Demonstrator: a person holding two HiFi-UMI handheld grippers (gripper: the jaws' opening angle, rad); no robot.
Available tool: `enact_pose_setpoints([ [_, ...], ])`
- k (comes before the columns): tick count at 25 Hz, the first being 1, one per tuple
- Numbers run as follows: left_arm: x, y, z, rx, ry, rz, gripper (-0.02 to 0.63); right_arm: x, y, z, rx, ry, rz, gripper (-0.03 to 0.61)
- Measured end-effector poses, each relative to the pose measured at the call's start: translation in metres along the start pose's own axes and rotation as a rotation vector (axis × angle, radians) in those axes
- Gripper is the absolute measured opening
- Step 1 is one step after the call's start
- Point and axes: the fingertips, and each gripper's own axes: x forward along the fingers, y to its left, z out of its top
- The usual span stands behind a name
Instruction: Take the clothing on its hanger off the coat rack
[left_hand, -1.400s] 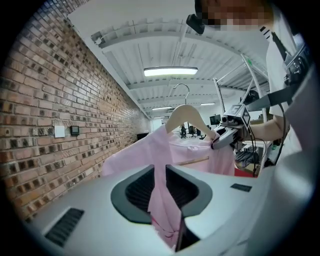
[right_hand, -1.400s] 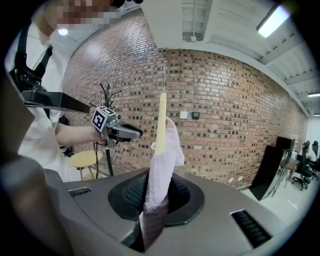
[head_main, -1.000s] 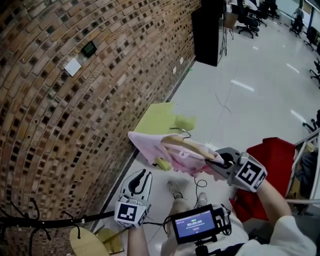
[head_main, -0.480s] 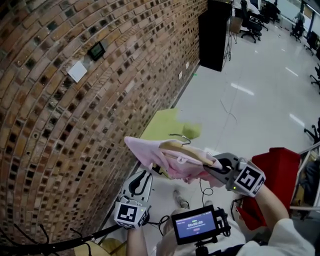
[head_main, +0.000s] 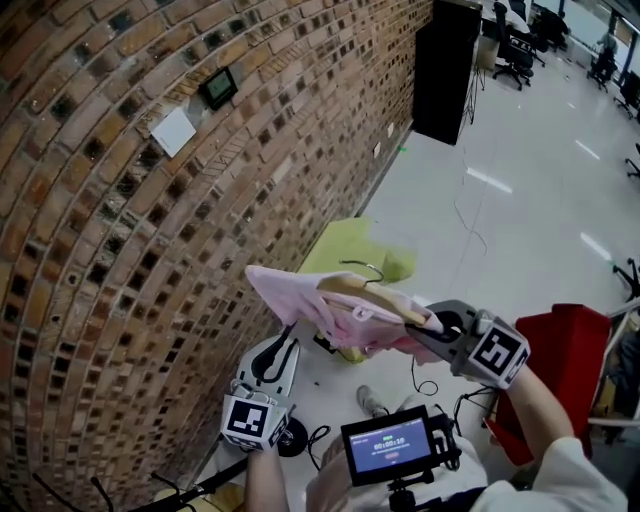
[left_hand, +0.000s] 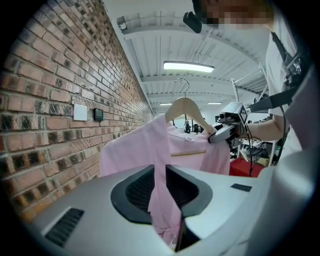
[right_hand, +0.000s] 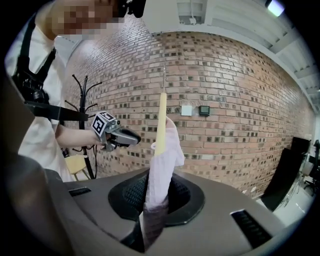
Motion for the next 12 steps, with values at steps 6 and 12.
enact_pose_setpoints([
  [6, -0.011, 0.039, -0.009, -0.026, 0.004, 0.035, 0.074, 0.050, -0.013, 0.016, -0.010, 0.009, 0.029, 0.032],
  [12, -0.021, 0.052, -0.014, -0.037, 0.003, 0.057, 0.074, 0.077, -0.027, 0.028, -0.025, 0.003, 0.044, 0.032],
])
